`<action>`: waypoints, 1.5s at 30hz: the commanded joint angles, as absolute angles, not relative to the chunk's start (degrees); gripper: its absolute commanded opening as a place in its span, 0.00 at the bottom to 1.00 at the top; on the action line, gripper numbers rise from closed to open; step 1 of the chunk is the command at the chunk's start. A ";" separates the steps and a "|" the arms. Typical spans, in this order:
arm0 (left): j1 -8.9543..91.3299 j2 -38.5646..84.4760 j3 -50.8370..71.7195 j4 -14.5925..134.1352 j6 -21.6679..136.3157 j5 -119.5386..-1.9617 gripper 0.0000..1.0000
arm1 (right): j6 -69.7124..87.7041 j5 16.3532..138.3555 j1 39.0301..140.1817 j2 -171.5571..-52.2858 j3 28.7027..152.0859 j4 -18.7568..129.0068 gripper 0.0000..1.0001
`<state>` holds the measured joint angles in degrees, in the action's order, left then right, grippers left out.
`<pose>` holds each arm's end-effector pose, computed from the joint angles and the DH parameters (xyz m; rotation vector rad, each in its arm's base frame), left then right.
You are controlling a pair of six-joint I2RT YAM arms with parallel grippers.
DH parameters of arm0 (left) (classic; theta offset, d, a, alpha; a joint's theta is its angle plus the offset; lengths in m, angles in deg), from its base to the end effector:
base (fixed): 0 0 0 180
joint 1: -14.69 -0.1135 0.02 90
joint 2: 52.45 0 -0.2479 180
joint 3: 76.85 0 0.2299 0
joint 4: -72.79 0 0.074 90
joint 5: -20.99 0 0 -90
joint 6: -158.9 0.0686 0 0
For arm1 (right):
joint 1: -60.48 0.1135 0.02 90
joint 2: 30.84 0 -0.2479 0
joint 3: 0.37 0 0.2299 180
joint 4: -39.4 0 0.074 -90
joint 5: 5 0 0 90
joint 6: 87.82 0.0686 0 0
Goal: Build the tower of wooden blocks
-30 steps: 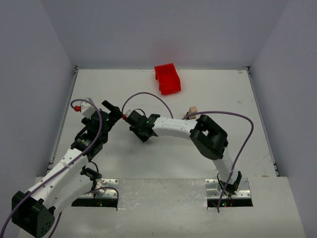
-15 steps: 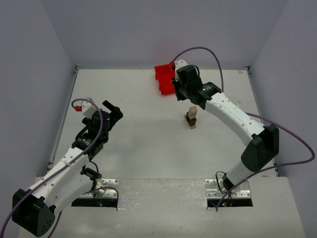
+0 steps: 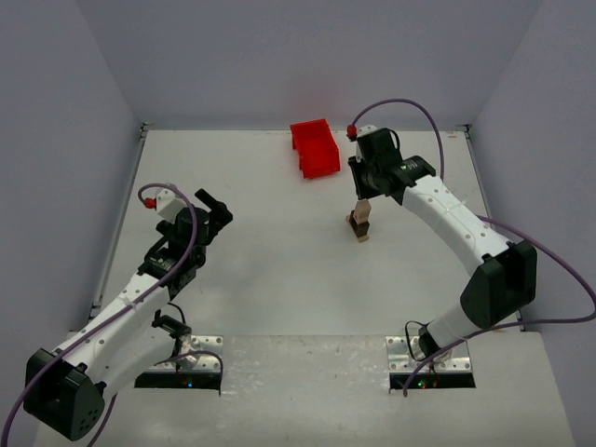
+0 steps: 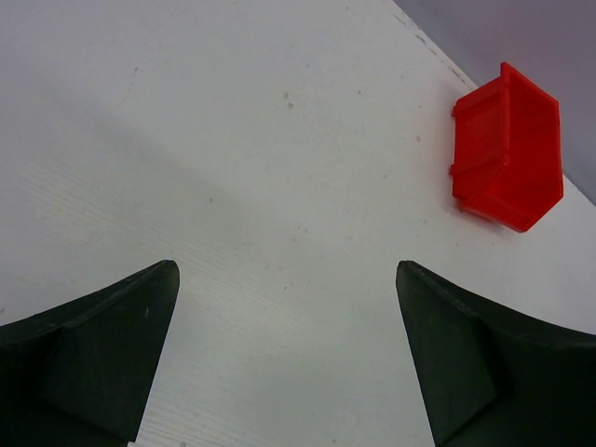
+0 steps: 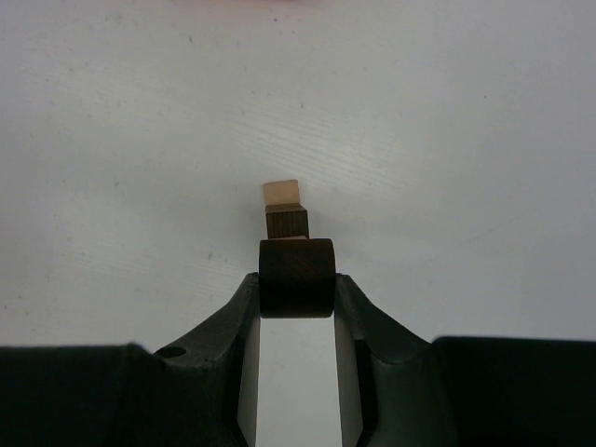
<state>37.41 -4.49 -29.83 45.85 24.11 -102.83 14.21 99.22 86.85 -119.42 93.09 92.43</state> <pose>0.1989 -0.0419 0.2326 -0.7203 1.8370 -0.1589 0.3091 0.1344 0.2762 -0.1840 2.3705 0.0189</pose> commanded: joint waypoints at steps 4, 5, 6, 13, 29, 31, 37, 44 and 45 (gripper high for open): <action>37.19 -4.64 -29.38 48.42 24.95 -103.11 1.00 | 15.20 97.56 86.58 -119.35 92.54 92.48 0.12; 37.19 -4.58 -29.38 48.50 24.96 -103.05 1.00 | 15.19 97.74 86.58 -119.35 92.37 92.79 0.12; 37.19 -4.51 -29.38 48.53 24.96 -103.03 1.00 | 15.15 97.87 86.58 -119.30 92.11 93.02 0.12; 37.19 -4.05 -29.33 48.94 25.25 -102.50 1.00 | 15.57 98.68 86.44 -118.91 90.79 93.11 0.12; 37.24 -4.29 -29.47 49.49 25.52 -102.06 1.00 | 14.14 97.86 86.44 -120.29 91.26 93.32 0.17; 37.19 -4.29 -29.47 49.50 25.50 -102.05 1.00 | 14.04 97.75 86.41 -120.51 91.43 93.59 0.17; 37.19 -4.23 -29.56 49.67 25.66 -101.79 1.00 | 13.70 97.97 86.49 -120.98 91.90 94.17 0.18; 37.19 -4.29 -29.61 49.76 25.78 -101.65 1.00 | 13.80 98.28 86.46 -120.84 91.93 94.34 0.23; 37.19 -4.30 -29.65 49.77 25.77 -101.64 1.00 | 13.89 98.40 86.49 -120.82 91.94 94.38 0.25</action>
<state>37.43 -4.07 -29.83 47.17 25.14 -102.19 14.13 97.86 86.81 -120.79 90.44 94.34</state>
